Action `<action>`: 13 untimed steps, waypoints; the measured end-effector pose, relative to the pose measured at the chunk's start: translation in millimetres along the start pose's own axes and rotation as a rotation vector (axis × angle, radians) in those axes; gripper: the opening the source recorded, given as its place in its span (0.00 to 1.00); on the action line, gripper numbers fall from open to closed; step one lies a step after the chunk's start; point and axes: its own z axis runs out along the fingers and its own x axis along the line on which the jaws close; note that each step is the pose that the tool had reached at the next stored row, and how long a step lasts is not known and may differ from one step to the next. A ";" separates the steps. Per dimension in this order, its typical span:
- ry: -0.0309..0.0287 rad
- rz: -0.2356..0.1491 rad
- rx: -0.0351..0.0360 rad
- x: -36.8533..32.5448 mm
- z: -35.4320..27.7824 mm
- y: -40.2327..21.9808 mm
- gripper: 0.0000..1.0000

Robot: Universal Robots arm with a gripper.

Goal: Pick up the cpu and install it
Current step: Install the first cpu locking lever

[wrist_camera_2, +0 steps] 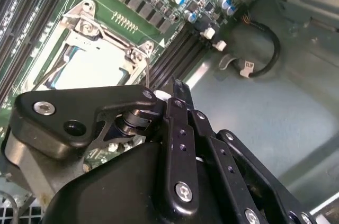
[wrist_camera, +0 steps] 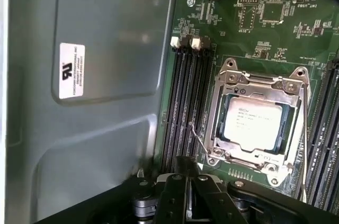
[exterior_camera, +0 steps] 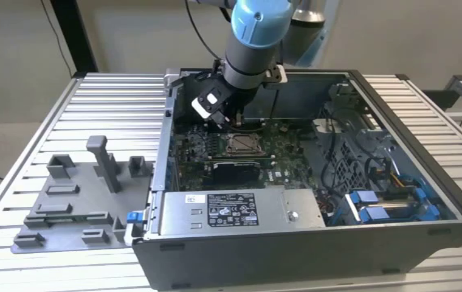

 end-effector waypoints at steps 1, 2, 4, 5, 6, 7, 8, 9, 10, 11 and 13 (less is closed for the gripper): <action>-0.0004 0.002 -0.0034 -0.6 1.2 -0.3 0.00; -0.0010 0.003 -0.0077 -1.2 2.6 -0.7 0.00; -0.0020 0.004 -0.0163 -2.3 5.5 -1.7 0.00; -0.0024 0.004 -0.0198 -2.7 6.7 -2.6 0.00; -0.0027 0.005 -0.0219 -3.0 7.9 -4.3 0.00; -0.0029 0.006 -0.0229 -3.1 8.7 -6.4 0.00; -0.0030 0.007 -0.0233 -3.1 9.0 -8.4 0.00; -0.0028 0.007 -0.0236 -3.1 9.2 -10.3 0.00; -0.0027 0.007 -0.0240 -3.3 9.2 -10.8 0.00; -0.0028 0.007 -0.0239 -3.4 9.4 -10.8 0.00; -0.0028 0.008 -0.0246 -3.8 10.1 -10.8 0.00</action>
